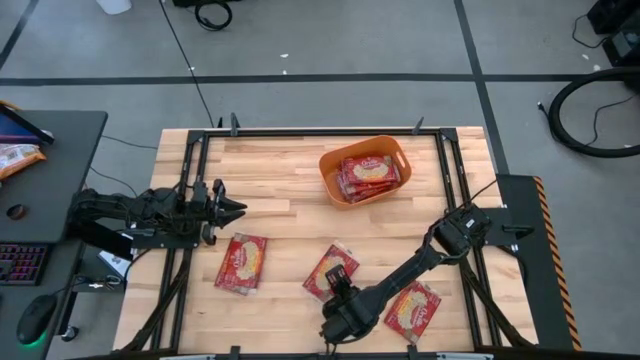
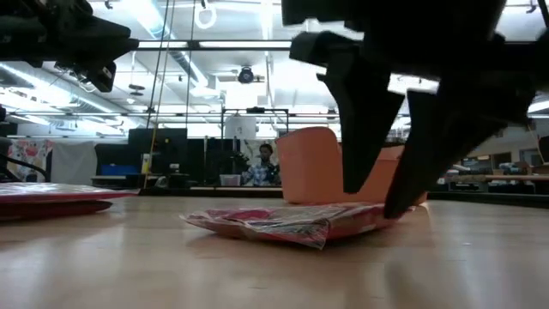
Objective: Sort popcorn bags into baskets
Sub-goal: Put the popcorn pack into the orange bin
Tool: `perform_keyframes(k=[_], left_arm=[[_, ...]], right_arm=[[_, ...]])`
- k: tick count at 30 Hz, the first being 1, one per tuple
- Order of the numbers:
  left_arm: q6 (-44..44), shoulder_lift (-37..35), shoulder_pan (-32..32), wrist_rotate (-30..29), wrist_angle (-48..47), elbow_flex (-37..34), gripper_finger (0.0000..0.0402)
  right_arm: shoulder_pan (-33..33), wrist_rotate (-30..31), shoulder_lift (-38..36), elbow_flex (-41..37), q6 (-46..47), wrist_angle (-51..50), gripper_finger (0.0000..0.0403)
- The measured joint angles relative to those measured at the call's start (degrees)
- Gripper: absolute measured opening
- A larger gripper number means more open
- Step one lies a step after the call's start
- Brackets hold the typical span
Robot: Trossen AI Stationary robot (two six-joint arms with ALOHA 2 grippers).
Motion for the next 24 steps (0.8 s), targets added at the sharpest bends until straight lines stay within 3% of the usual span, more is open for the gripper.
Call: perform_keyframes(k=[5,12,15,21,24], left_arm=[[0.0,0.0,0.0,0.0,0.0,0.0,0.0087],[0.0,0.0,0.0,0.0,0.0,0.0,0.0087],[0.0,0.0,0.0,0.0,-0.1,0.0,0.0087],[0.0,0.0,0.0,0.0,-0.2,0.0,0.0087],[0.0,0.0,0.0,0.0,-0.2,0.0,0.0087]], right_arm=[[-0.1,3.7,0.0,-2.4,-0.8,3.0,0.0158],[-1.7,2.5,-0.3,-5.1,-3.0,7.1,0.0146],[-2.0,1.8,-0.6,-6.1,-3.3,8.2,0.0118],[-2.3,2.6,-0.4,-6.4,-3.0,8.4,0.0023],[-2.5,3.2,-1.1,-6.6,-2.3,7.1,0.0017]])
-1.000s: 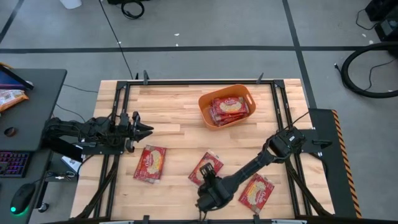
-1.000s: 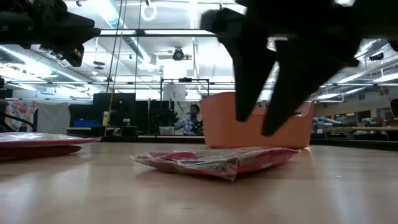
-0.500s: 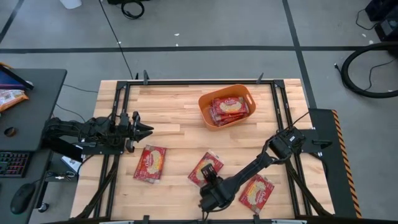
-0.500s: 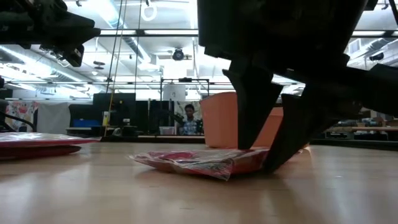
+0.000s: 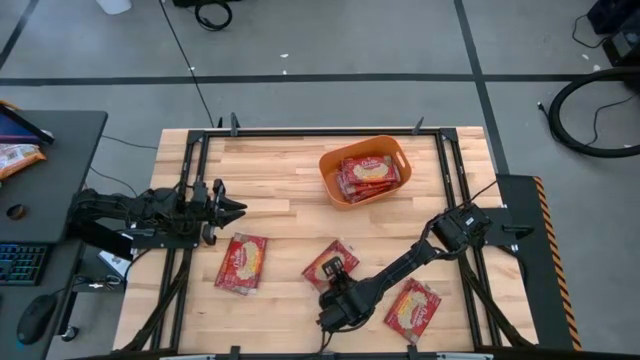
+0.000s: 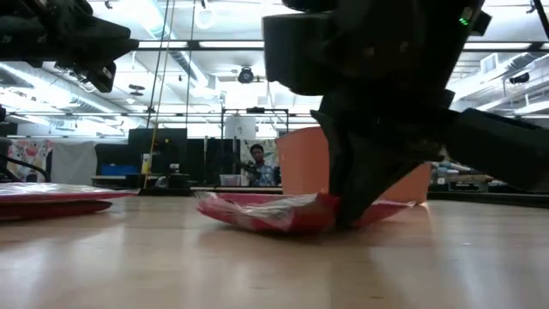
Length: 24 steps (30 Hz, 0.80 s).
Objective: Sort popcorn bags into baskets
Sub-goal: Put the popcorn pack into the orange bin
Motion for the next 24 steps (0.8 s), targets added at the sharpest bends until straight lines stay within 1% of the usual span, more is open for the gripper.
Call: perform_keyframes(k=[4,9,13,16,20,24], left_arm=[[0.0,0.0,0.0,0.0,0.0,0.0,0.0087],[0.0,0.0,0.0,0.0,0.0,0.0,0.0087],[0.0,0.0,0.0,0.0,0.0,0.0,0.0087],[0.0,0.0,0.0,0.0,0.0,0.0,0.0087],[0.0,0.0,0.0,0.0,0.0,0.0,0.0087],[0.0,0.0,0.0,0.0,0.0,0.0,0.0087]], right_arm=[[0.0,2.9,-2.4,-0.1,3.2,-4.6,0.0032],[-0.4,7.7,-6.6,-0.1,8.8,-12.7,0.0015],[-0.7,10.3,-10.5,-0.1,16.0,-20.4,0.0015],[-0.8,14.3,-13.1,-0.2,22.1,-25.6,0.0024],[-0.8,19.6,-17.1,-2.3,26.9,-29.5,0.0028],[-1.4,22.4,-21.4,-7.8,27.4,-29.4,0.0023]])
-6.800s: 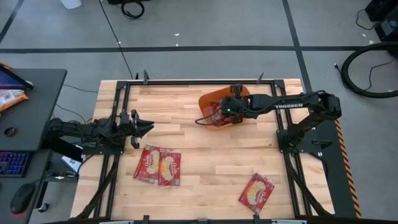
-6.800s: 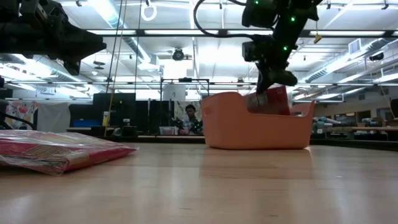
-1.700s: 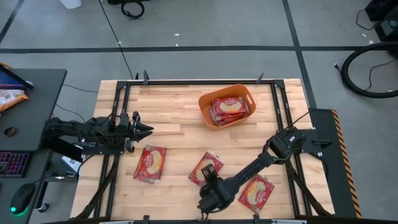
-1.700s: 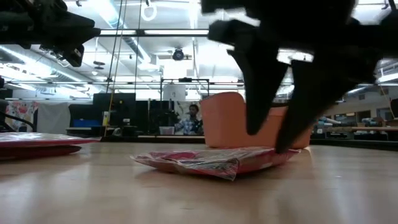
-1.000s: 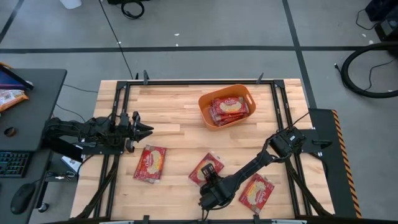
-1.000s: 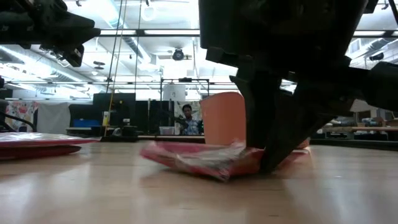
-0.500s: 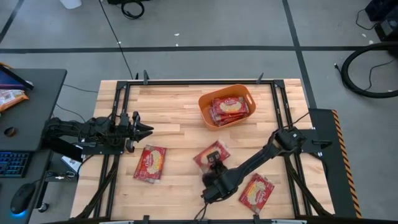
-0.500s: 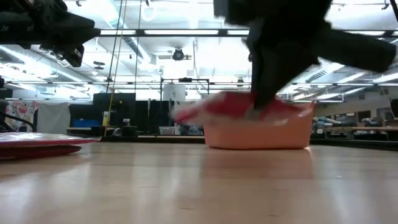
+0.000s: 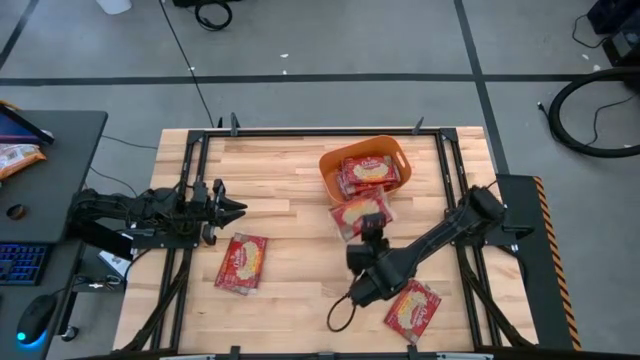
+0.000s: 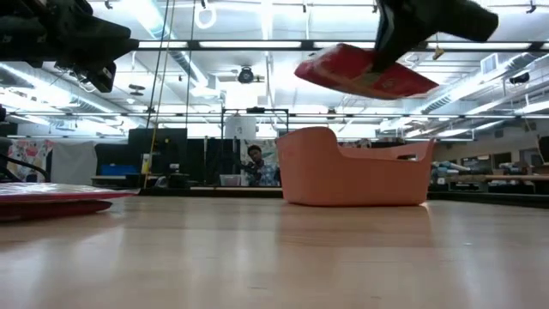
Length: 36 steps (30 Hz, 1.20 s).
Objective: Sort popcorn bags into baskets
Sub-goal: Put the popcorn pack into the orange bin
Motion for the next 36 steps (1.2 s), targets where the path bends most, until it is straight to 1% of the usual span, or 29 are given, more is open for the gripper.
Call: perform_keyframes(k=[3,6,11,16,20,23,25,27,32,36], left_arm=[[0.0,0.0,0.0,0.0,0.0,0.0,0.0087],[0.0,0.0,0.0,-0.5,0.0,0.0,0.0087],[0.0,0.0,0.0,-1.9,0.0,0.0,0.0087],[0.1,0.0,0.0,-2.0,-0.1,0.0,0.0087],[0.1,0.0,0.0,-2.0,-0.2,0.0,0.0087],[0.1,0.0,0.0,-2.0,-0.4,0.0,0.0087],[0.1,0.0,0.0,-2.0,-0.7,0.0,0.0087],[0.1,0.0,0.0,-2.0,-0.7,0.0,0.0087],[0.2,0.0,0.0,-2.0,-0.8,0.0,0.0087],[0.2,0.0,0.0,-2.0,-1.0,0.0,0.0087]], right_arm=[[-1.6,1.2,-3.9,-6.1,-2.0,2.0,0.0025],[-4.3,0.9,-7.9,-12.3,-6.1,6.5,0.0028],[-10.9,-0.9,-14.1,-21.1,-17.6,18.3,0.0028],[-19.5,-5.2,-16.9,-25.4,-30.6,29.1,0.003],[-27.0,-7.3,-16.9,-26.6,-37.1,33.9,0.0034],[-32.5,-11.1,-16.0,-26.8,-37.5,35.6,0.0046],[-35.1,-13.7,-15.9,-26.9,-37.1,35.2,0.0063],[-36.3,-14.3,-16.0,-26.9,-36.6,35.4,0.0086],[-34.9,-14.4,-16.1,-23.7,-30.9,31.2,0.014],[-30.5,-18.2,-16.2,-19.6,-25.2,27.7,0.0159]])
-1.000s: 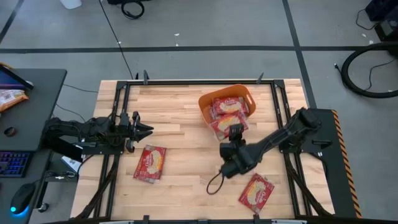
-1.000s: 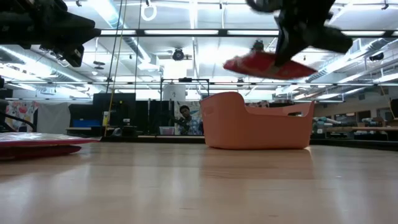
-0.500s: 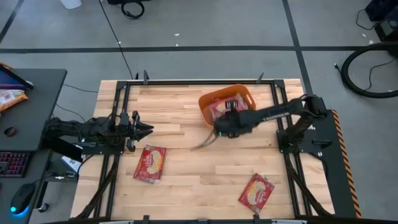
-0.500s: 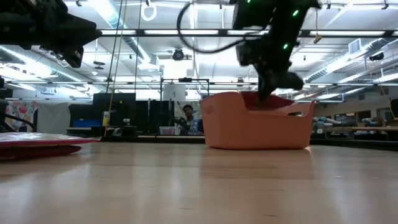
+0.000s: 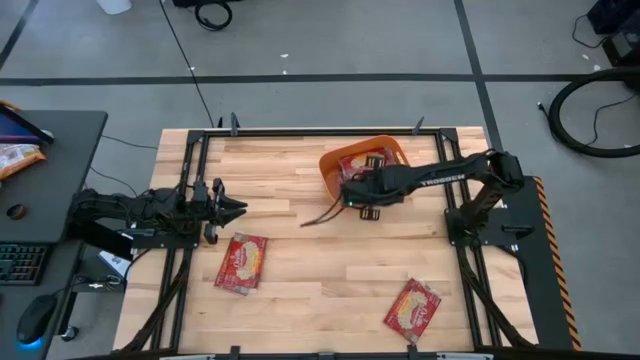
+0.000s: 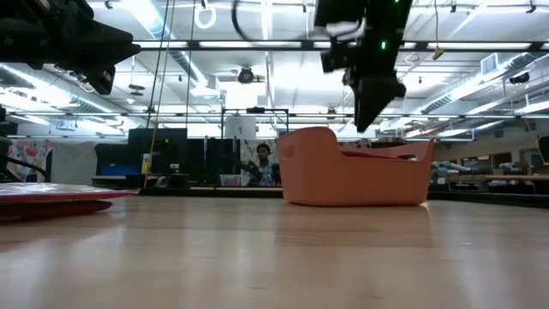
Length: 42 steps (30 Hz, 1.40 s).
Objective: Sort popcorn bags into baskets
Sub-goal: Put the popcorn pack into the orange bin
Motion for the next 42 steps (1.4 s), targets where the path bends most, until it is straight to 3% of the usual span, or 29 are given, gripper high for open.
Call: perform_keyframes(k=[3,8,18,23,31,36,42], left_arm=[[-0.1,0.0,0.0,0.0,0.0,0.0,0.0087],[-0.2,0.0,0.0,0.0,-0.2,0.0,0.0087],[-0.6,0.0,0.0,0.0,-0.8,0.0,0.0087],[-0.6,0.0,0.0,0.0,-0.8,0.0,0.0087],[-1.7,0.0,0.0,0.0,-0.9,0.0,0.0087],[-1.7,0.0,0.0,0.0,-0.9,0.0,0.0087],[-1.6,0.0,0.0,0.0,-0.9,0.0,0.0087]], right_arm=[[4.2,-4.5,-0.1,0.8,2.0,-0.2,0.0161],[10.9,-18.1,0.1,0.4,8.7,-0.1,0.016],[25.7,-40.4,0.2,-7.8,35.9,2.8,0.016],[33.0,-46.7,0.2,-13.4,51.6,11.8,0.016],[37.2,-59.3,0.2,-21.6,76.9,18.8,0.0158],[36.6,-58.9,0.2,-23.9,78.2,19.0,0.0158],[32.7,-44.4,0.1,-24.6,66.6,17.3,0.0158]])
